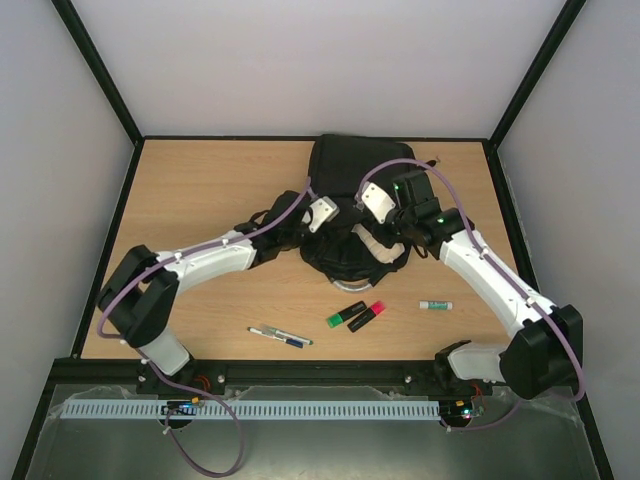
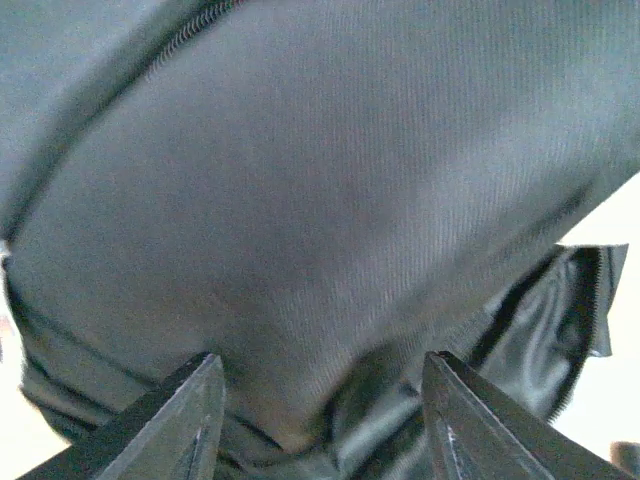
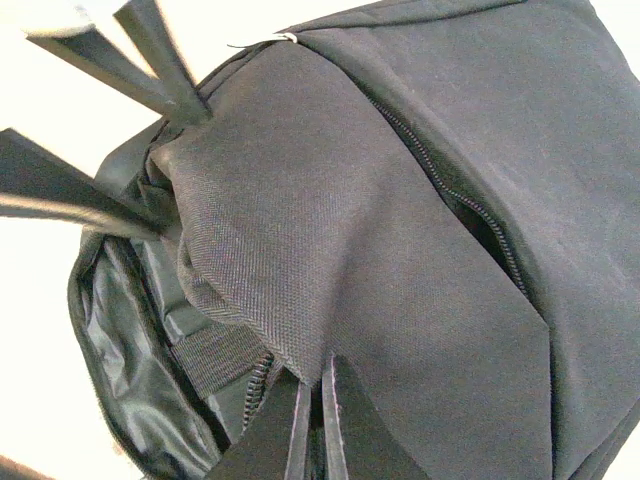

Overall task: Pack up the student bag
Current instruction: Place the stationery in the student bag.

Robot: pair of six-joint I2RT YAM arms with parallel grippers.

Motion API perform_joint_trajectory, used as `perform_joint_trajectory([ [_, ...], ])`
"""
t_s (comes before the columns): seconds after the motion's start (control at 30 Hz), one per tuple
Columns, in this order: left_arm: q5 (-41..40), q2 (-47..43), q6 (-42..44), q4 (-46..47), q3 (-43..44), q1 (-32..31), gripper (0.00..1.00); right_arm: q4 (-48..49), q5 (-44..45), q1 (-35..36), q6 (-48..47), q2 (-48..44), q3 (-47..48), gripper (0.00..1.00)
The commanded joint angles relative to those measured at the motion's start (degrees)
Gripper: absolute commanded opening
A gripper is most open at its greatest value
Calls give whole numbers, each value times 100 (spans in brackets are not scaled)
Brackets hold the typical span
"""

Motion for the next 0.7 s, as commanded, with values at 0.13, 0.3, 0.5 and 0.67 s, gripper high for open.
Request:
perform_joint_trajectory([
  [0.13,53,563,468,392,779,0,23,-304,-309,10,-201,-392,-179,1],
  [0.3,101,647,355,398,867,1,2,-485,-254,10,-259,-497,-146,2],
  [0.5,293,597,71,178,1040,18,2,-1380,-517,23,-807,-992,-122,44],
  [0.67,533,734,-145,-102,1331,27,2,-2055,-44,251,-1762,-1570,-543,37],
])
